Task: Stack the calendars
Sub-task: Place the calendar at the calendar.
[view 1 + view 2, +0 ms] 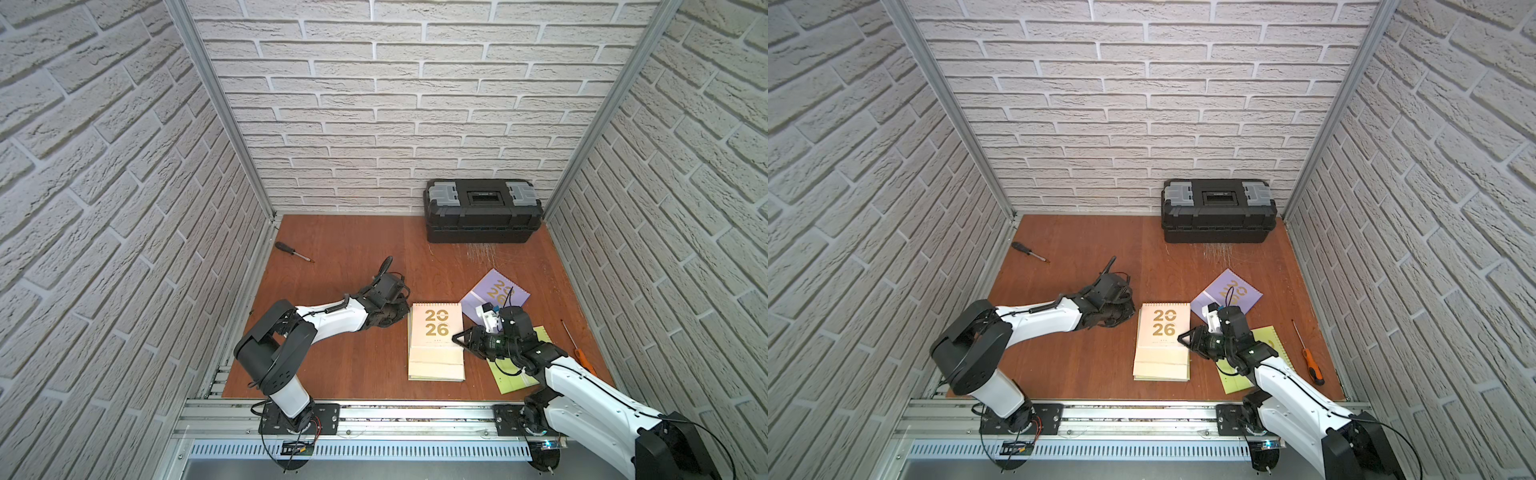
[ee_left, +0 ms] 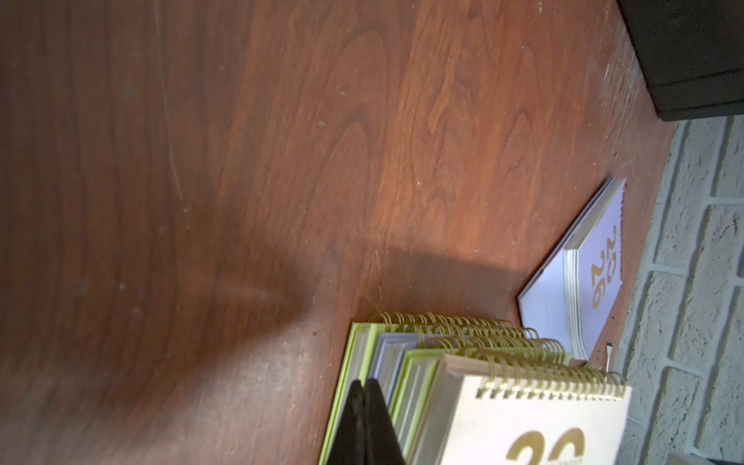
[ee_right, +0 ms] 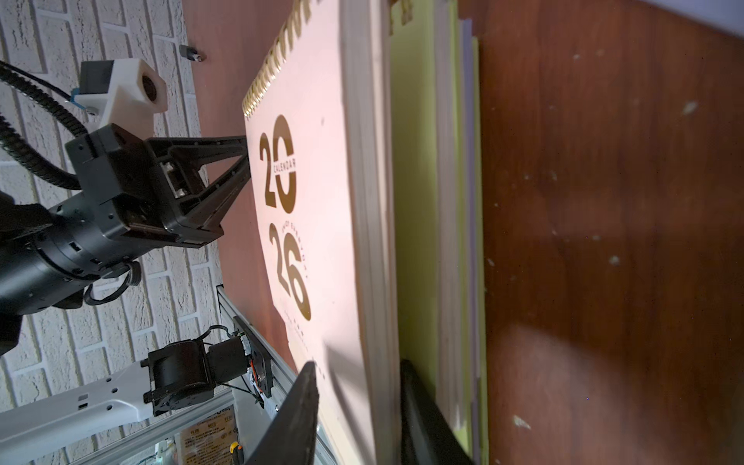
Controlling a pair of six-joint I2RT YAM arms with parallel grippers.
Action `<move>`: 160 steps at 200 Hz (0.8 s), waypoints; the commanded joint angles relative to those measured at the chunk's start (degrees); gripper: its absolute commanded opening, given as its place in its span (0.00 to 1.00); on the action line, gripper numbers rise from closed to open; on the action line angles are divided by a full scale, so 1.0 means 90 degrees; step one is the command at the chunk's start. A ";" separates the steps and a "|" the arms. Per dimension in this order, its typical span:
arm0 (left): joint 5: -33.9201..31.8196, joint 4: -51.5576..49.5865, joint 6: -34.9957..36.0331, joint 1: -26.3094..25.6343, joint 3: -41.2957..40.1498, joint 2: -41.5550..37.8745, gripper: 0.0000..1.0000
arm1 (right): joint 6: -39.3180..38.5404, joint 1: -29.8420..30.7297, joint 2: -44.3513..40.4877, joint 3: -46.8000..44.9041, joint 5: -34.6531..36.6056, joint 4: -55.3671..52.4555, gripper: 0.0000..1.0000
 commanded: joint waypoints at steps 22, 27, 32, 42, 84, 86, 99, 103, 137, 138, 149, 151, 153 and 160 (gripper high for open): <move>-0.0003 0.0177 -0.0053 -0.0003 -0.0141 -0.0016 0.00 | -0.0312 -0.0026 0.0119 0.0267 0.0142 -0.0087 0.37; -0.0004 0.0174 -0.0056 0.0000 -0.0139 -0.0017 0.00 | -0.0337 -0.0026 0.0145 0.0287 0.0161 -0.0122 0.37; -0.0004 0.0178 -0.0058 0.0002 -0.0145 -0.0017 0.00 | -0.0360 -0.0026 0.0167 0.0319 0.0173 -0.0138 0.37; 0.0005 0.0185 -0.0068 -0.0004 -0.0154 -0.0016 0.00 | -0.0401 -0.0026 0.0207 0.0373 0.0201 -0.0175 0.37; 0.0027 -0.0222 -0.0064 -0.0058 -0.0135 -0.0137 0.00 | -0.0615 -0.0026 0.0254 0.0735 0.0398 -0.0609 0.43; 0.0021 -0.0269 -0.0055 -0.0066 -0.0130 -0.0155 0.00 | -0.0636 -0.0026 0.0250 0.0757 0.0405 -0.0649 0.43; -0.0021 -0.0478 -0.0056 -0.0123 -0.0136 -0.0218 0.00 | -0.0794 -0.0026 0.0229 0.0929 0.0554 -0.0991 0.47; -0.0030 -0.0544 -0.0056 -0.0156 -0.0129 -0.0236 0.00 | -0.0856 -0.0026 0.0213 0.0991 0.0610 -0.1114 0.48; -0.0183 -0.0901 -0.0069 -0.0453 -0.0179 -0.0392 0.00 | -0.1270 -0.0026 0.0044 0.1382 0.1228 -0.2164 0.52; -0.0186 -0.0907 -0.0062 -0.0460 -0.0179 -0.0400 0.00 | -0.1280 -0.0026 0.0044 0.1396 0.1243 -0.2186 0.52; -0.0272 -0.1039 -0.0085 -0.0552 -0.0212 -0.0477 0.00 | -0.1389 -0.0026 0.0086 0.1514 0.1446 -0.2453 0.53; -0.0288 -0.1057 -0.0102 -0.0559 -0.0216 -0.0491 0.00 | -0.1408 -0.0026 0.0103 0.1536 0.1478 -0.2492 0.53; -0.0297 -0.1084 -0.0097 -0.0567 -0.0221 -0.0507 0.00 | -0.1435 -0.0026 0.0122 0.1556 0.1505 -0.2529 0.53; -0.0348 -0.1155 -0.0097 -0.0620 -0.0242 -0.0557 0.00 | -0.1503 -0.0026 0.0181 0.1618 0.1595 -0.2637 0.54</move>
